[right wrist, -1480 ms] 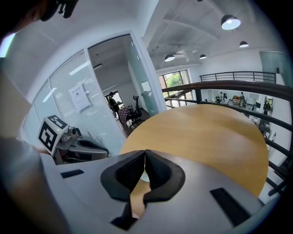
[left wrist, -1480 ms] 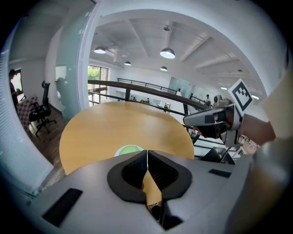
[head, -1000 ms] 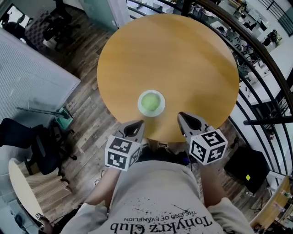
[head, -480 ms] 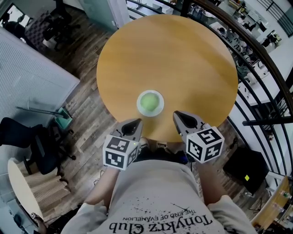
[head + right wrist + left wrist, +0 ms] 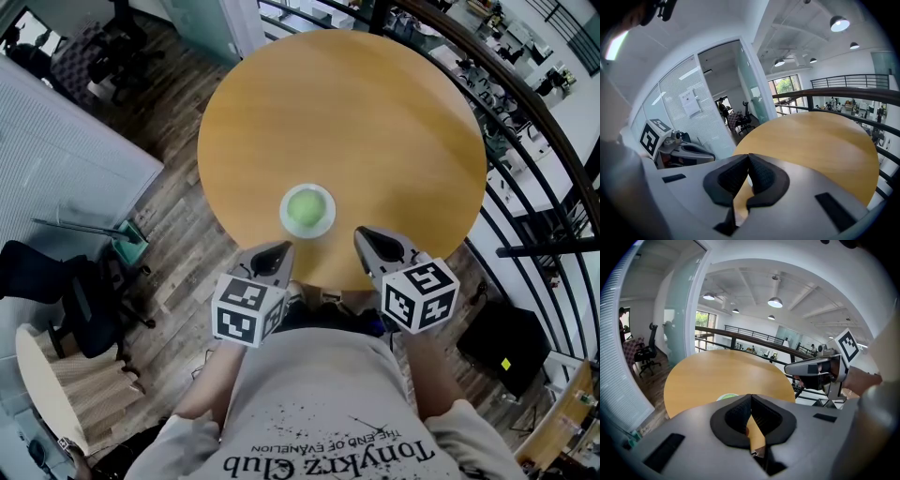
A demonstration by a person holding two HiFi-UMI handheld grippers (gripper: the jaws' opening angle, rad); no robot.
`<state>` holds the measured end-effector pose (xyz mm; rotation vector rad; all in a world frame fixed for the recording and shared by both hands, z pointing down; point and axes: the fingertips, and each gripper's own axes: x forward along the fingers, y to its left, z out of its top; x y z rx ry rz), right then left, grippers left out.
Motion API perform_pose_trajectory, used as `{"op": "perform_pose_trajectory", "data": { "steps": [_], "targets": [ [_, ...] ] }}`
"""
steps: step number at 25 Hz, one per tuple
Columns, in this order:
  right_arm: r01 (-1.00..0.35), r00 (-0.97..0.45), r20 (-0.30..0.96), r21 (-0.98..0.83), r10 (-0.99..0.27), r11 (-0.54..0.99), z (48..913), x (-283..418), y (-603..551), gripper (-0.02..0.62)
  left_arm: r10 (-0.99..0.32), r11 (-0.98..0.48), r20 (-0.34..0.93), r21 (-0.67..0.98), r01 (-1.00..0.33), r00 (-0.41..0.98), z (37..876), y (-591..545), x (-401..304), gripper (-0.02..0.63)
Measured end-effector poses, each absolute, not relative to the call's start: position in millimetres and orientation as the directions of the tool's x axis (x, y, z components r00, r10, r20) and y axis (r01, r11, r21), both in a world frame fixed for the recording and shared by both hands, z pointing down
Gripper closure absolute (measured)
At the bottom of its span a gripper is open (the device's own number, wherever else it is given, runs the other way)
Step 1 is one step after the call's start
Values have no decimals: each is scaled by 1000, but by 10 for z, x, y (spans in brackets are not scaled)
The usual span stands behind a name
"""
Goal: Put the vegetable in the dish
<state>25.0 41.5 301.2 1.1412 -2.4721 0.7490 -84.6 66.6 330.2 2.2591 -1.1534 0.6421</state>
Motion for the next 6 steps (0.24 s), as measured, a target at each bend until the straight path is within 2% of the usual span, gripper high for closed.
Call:
{"op": "perform_pose_trajectory", "data": {
  "steps": [6],
  "targets": [
    [-775, -629, 480, -335, -611, 535, 3062, 246, 425, 571, -587, -505, 612, 235, -831, 530, 3314, 663, -818, 583]
  ]
}}
